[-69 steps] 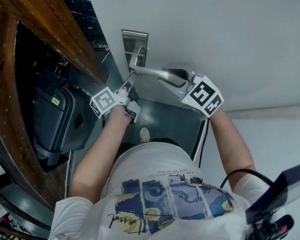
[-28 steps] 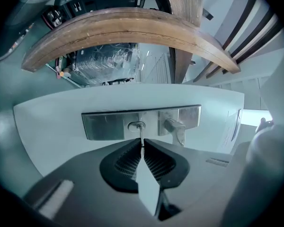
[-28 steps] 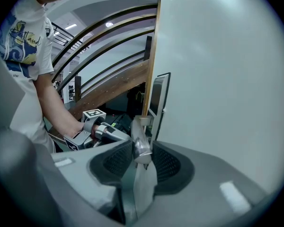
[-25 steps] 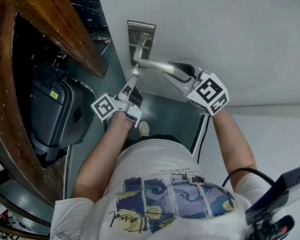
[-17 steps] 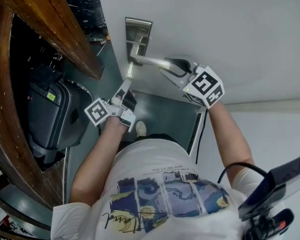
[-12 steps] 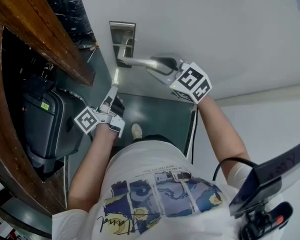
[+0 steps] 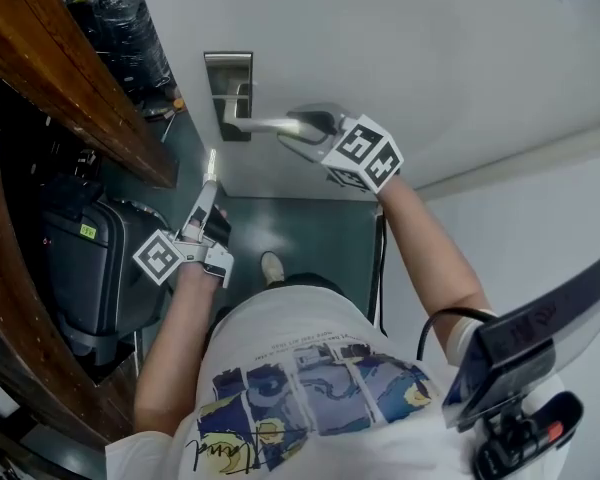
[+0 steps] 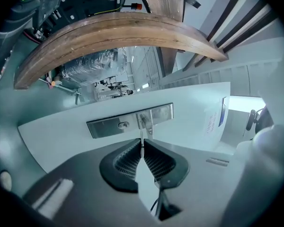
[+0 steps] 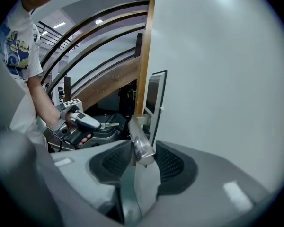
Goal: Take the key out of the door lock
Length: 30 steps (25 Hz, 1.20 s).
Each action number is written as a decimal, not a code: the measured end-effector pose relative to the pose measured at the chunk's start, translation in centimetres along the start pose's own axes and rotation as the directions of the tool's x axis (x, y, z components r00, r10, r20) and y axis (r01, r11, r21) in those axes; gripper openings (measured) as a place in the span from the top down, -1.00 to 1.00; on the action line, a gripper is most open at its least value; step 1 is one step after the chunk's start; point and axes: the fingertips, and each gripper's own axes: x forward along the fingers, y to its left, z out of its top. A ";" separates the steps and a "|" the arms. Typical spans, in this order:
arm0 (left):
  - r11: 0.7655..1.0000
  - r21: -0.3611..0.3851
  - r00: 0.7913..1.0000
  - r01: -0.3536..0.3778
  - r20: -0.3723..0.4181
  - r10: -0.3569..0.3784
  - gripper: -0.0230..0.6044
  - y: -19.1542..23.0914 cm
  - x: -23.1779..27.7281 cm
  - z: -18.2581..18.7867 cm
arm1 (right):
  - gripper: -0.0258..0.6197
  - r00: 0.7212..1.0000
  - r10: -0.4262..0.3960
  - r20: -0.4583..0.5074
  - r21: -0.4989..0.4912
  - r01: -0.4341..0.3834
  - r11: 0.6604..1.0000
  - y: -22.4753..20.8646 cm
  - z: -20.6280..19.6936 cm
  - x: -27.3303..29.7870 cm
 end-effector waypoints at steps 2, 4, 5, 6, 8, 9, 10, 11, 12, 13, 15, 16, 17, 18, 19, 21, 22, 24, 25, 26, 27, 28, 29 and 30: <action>1.000 0.013 1.000 -0.007 -0.008 0.007 0.86 -0.2 -0.5 0.3 | 0.44 1.000 -0.019 -0.002 0.013 0.019 1.000 -0.2 0.0 0.0; 0.999 0.033 1.000 -0.013 -0.019 0.014 0.86 -0.4 -1.1 0.6 | 0.42 0.999 -0.045 -0.003 0.038 0.045 0.998 -0.3 -0.1 -0.3; 0.999 0.046 1.000 -0.010 -0.027 0.011 0.86 -0.6 -1.3 0.8 | 0.39 0.998 -0.059 -0.002 0.052 0.059 0.997 -0.4 -0.1 -0.5; 0.998 0.061 0.999 -0.004 -0.035 0.006 0.86 -0.9 -1.5 0.9 | 0.37 0.997 -0.072 -0.002 0.064 0.072 0.995 -0.4 -0.1 -0.8; 0.995 0.099 0.999 0.006 -0.055 -0.001 0.86 -1.5 -2.0 1.3 | 0.37 0.995 -0.098 0.000 0.081 0.098 0.992 -0.3 0.0 -1.3; 0.993 0.121 0.998 0.007 -0.066 0.001 0.86 -1.7 -2.2 1.5 | 0.37 0.993 -0.114 0.002 0.087 0.113 0.990 -0.2 0.0 -1.5; 0.990 0.141 0.997 0.005 -0.078 0.006 0.86 -2.0 -2.4 1.7 | 0.37 0.991 -0.133 0.003 0.094 0.132 0.987 -0.1 -0.1 -1.8; 0.987 0.158 0.996 0.003 -0.091 0.011 0.86 -2.2 -2.7 1.7 | 0.37 0.988 -0.153 0.004 0.102 0.152 0.983 -0.1 -0.1 -2.1; 0.985 0.174 0.995 0.003 -0.103 0.015 0.86 -2.5 -3.0 1.7 | 0.37 0.985 -0.175 0.004 0.110 0.174 0.979 0.0 -0.2 -2.5; 0.982 0.188 0.993 0.005 -0.114 0.016 0.86 -2.8 -3.3 1.6 | 0.37 0.980 -0.197 0.005 0.118 0.195 0.974 0.1 -0.3 -3.0; 0.977 0.213 0.991 0.018 -0.134 0.011 0.86 -3.6 -3.8 1.5 | 0.37 0.970 -0.241 0.007 0.138 0.238 0.961 0.3 -0.4 -4.0; 0.974 0.224 0.989 0.025 -0.145 0.008 0.86 -4.0 -4.1 1.4 | 0.37 0.965 -0.262 0.009 0.149 0.258 0.955 0.6 -0.4 -4.5; 0.971 0.237 0.988 0.030 -0.156 0.008 0.86 -4.3 -4.3 1.2 | 0.37 0.960 -0.279 0.009 0.159 0.274 0.948 0.9 -0.4 -4.9; 0.967 0.253 0.986 0.033 -0.166 0.010 0.86 -4.5 -4.6 1.1 | 0.37 0.956 -0.293 0.009 0.167 0.287 0.943 1.5 -0.5 -5.3; 0.962 0.270 0.985 0.033 -0.175 0.015 0.86 -4.8 -4.9 1.0 | 0.37 0.953 -0.303 0.009 0.173 0.297 0.939 2.2 -0.5 -5.6; 0.951 0.308 0.982 0.029 -0.188 0.031 0.86 -5.2 -5.6 0.8 | 0.37 0.948 -0.317 0.012 0.185 0.310 0.933 3.9 -0.4 -6.1; 0.945 0.325 0.979 0.030 -0.198 0.037 0.86 -5.5 -6.0 0.6 | 0.37 0.946 -0.325 0.016 0.190 0.316 0.930 4.8 -0.3 -6.3; 0.928 0.372 0.974 0.034 -0.219 0.052 0.86 -6.3 -6.8 0.3 | 0.37 0.942 -0.336 0.021 0.195 0.326 0.925 6.9 0.0 -6.8; 0.917 0.397 0.971 0.035 -0.229 0.062 0.86 -6.7 -7.2 0.2 | 0.37 0.941 -0.339 0.022 0.195 0.328 0.924 7.9 0.2 -7.0; 0.909 0.416 0.969 0.038 -0.239 0.069 0.86 -7.1 -7.6 0.0 | 0.37 0.940 -0.340 0.022 0.195 0.330 0.924 8.9 0.3 -7.2; 0.901 0.431 0.966 0.046 -0.249 0.070 0.86 -7.5 -8.0 -0.2 | 0.37 0.940 -0.341 0.023 0.198 0.330 0.923 9.9 0.4 -7.3; 0.894 0.444 0.964 0.056 -0.258 0.068 0.86 -7.9 -8.4 -0.4 | 0.37 0.940 -0.341 0.026 0.203 0.329 0.922 10.8 0.5 -7.5; 0.886 0.459 0.961 0.064 -0.266 0.068 0.86 -8.2 -8.8 -0.6 | 0.37 0.940 -0.340 0.028 0.209 0.327 0.922 11.8 0.7 -7.6; 0.875 0.478 0.958 0.070 -0.276 0.074 0.86 -8.6 -9.3 -0.7 | 0.37 0.941 -0.338 0.029 0.213 0.325 0.922 12.7 0.8 -7.6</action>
